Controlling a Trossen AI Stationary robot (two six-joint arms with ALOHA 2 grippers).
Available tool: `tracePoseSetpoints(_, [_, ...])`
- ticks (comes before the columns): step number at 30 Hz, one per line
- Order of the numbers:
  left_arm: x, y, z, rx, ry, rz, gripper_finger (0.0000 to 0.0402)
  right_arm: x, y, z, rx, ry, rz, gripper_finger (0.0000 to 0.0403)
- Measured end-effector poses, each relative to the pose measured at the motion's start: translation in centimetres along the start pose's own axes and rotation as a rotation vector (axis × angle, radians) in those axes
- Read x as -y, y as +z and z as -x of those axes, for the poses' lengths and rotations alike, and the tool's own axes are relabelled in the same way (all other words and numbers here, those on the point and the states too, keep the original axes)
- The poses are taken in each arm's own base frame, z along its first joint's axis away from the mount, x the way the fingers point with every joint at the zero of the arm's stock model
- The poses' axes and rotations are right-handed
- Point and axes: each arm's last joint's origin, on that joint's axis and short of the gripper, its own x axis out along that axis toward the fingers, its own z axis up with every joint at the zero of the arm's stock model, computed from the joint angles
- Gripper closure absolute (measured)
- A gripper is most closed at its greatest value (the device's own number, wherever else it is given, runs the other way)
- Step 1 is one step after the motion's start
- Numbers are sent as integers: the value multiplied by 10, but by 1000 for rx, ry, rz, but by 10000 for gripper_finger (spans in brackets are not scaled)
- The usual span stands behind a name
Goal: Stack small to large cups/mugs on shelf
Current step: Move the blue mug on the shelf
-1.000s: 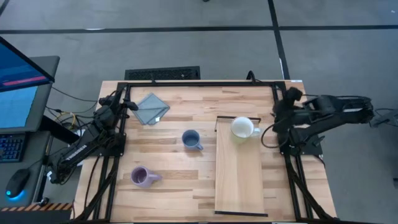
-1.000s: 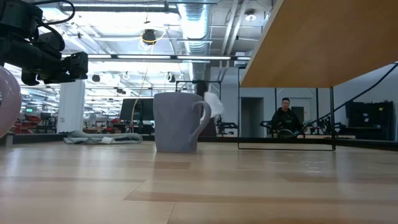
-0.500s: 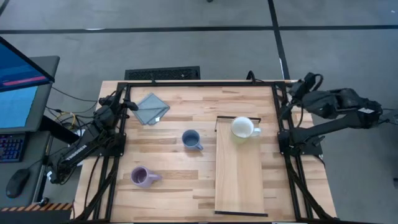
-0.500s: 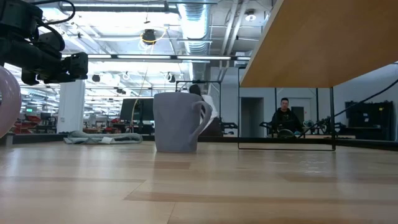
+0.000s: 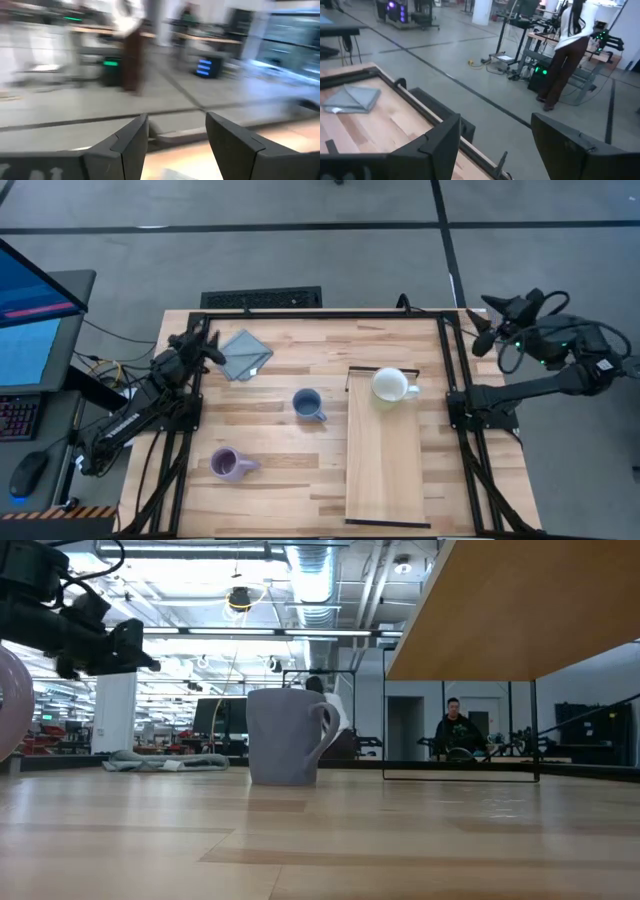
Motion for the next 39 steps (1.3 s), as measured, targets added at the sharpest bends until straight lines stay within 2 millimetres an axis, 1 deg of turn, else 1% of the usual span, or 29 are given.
tracePoseSetpoints(3, [6, -1, 0, -35, -201, 18, 212, 4, -2, 3, 12, 2, -17, 138])
tracePoseSetpoints(5, [8, -2, 1, -54, -294, 41, 212, 5, -2, 4, 14, 3, -18, 138])
tracePoseSetpoints(9, [12, -3, 2, -83, -415, 67, 212, 3, -1, 2, 13, 5, 12, 138])
tracePoseSetpoints(16, [18, -2, 6, -115, -662, 71, 213, 1, 0, 1, 10, 5, -6, 138])
tracePoseSetpoints(20, [21, 0, 8, -123, -773, 93, 222, -1, 1, 0, 5, 5, -2, 138])
tracePoseSetpoints(23, [23, 0, 10, -147, -823, 141, 230, -4, 2, -3, -1, 5, -2, 138])
tracePoseSetpoints(30, [33, 2, 10, -162, -903, 160, 235, -12, 7, -9, -12, 4, 12, 138])
tracePoseSetpoints(35, [47, 20, 6, -177, -934, 91, 236, -15, 8, -11, -14, 3, 18, 138])
tracePoseSetpoints(39, [62, 36, -3, -213, -915, -6, 236, -15, 9, -11, -17, 4, 17, 138])
